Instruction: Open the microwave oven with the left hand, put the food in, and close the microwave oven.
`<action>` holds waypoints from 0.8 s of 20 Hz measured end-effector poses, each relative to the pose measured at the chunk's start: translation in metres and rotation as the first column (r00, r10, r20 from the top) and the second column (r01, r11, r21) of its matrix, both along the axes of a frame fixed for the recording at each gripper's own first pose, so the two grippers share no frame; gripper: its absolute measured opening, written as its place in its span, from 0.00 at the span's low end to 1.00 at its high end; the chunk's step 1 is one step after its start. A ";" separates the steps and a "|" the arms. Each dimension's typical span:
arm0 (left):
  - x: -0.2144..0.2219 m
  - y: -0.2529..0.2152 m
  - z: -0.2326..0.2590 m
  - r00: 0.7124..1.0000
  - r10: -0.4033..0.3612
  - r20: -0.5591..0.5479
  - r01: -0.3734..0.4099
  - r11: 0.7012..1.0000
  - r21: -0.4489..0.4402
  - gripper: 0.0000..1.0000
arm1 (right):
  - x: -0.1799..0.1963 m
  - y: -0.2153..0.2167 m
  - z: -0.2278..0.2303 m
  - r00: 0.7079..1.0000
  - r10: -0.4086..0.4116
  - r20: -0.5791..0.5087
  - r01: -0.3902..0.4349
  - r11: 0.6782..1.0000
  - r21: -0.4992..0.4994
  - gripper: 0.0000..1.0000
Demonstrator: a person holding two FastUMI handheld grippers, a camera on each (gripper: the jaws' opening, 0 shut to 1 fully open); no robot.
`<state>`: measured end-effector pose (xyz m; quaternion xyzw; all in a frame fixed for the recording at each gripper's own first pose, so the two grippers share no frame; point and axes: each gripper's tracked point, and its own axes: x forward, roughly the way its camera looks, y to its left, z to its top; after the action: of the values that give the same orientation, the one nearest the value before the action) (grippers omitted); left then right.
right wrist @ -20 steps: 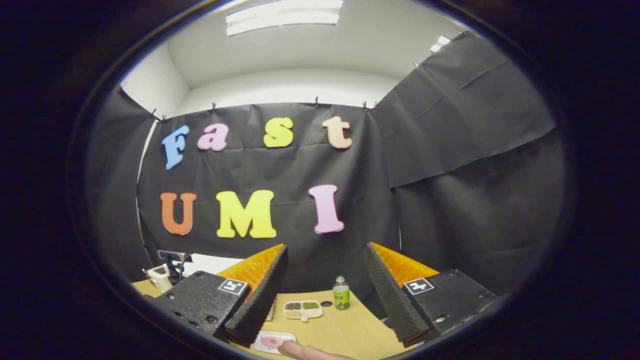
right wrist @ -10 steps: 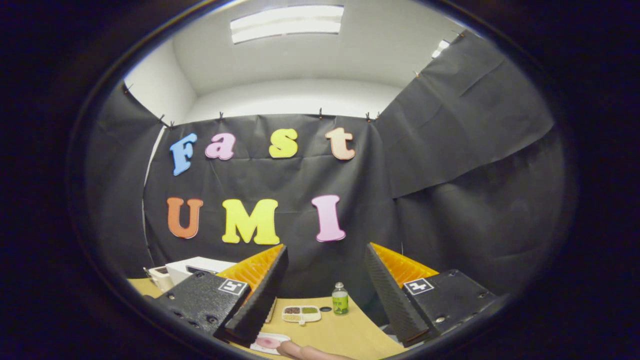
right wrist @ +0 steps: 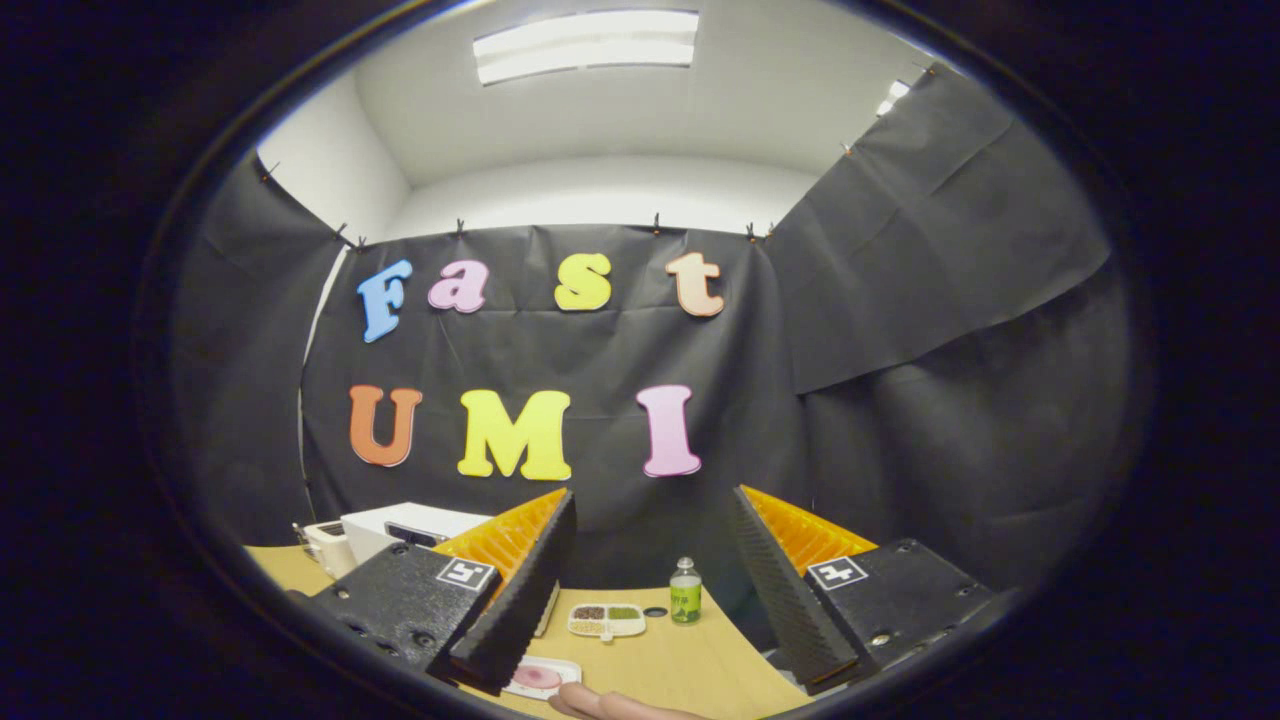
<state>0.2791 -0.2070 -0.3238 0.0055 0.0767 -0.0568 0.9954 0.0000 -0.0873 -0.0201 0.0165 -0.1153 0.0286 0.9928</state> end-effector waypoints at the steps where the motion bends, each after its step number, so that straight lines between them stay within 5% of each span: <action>1: 0.004 0.001 0.002 1.000 -0.005 0.005 0.005 1.000 0.003 0.28 | 0.001 -0.004 0.000 1.000 -0.010 0.001 0.010 1.000 -0.004 0.98; 3: 0.010 -0.001 0.001 1.000 -0.002 0.006 0.002 1.000 -0.002 0.28 | 0.001 -0.007 -0.001 1.000 -0.024 0.001 0.024 1.000 -0.005 0.98; 4: 0.004 -0.001 0.001 1.000 -0.004 0.000 0.004 1.000 0.007 0.05 | 0.000 -0.007 -0.002 1.000 -0.024 0.000 0.024 1.000 -0.006 0.98; 5: 0.003 0.000 0.001 1.000 -0.007 0.005 0.007 1.000 0.009 0.14 | 0.000 -0.007 -0.003 1.000 -0.024 -0.003 0.024 1.000 -0.006 0.98; 10: 0.001 -0.001 0.002 0.999 -0.053 -0.004 0.053 0.998 -0.025 0.13 | 0.006 -0.008 -0.009 1.000 -0.018 -0.024 0.018 1.000 -0.001 0.98; 11: 0.001 -0.001 0.003 0.999 -0.048 -0.002 0.048 0.999 -0.009 0.13 | 0.008 -0.008 -0.012 0.999 -0.019 -0.032 0.019 1.000 0.003 0.91; 14: 0.000 -0.002 0.001 0.999 -0.036 -0.003 0.036 0.999 -0.007 0.14 | 0.012 -0.011 -0.020 0.998 -0.018 -0.057 0.019 1.000 0.012 0.91; 15: 0.001 -0.002 0.001 0.999 -0.037 0.002 0.037 0.999 -0.010 0.13 | 0.014 -0.012 -0.023 0.998 -0.019 -0.065 0.020 1.000 0.014 0.98; 16: -0.005 -0.001 0.003 1.000 -0.030 -0.008 0.030 1.000 -0.005 0.13 | 0.016 -0.014 -0.024 0.997 -0.021 -0.072 0.022 1.000 0.015 0.91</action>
<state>0.2738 -0.2083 -0.3212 0.0042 0.0804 -0.0718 0.9942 0.0158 -0.1011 -0.0443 0.0242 -0.0802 0.0166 0.9963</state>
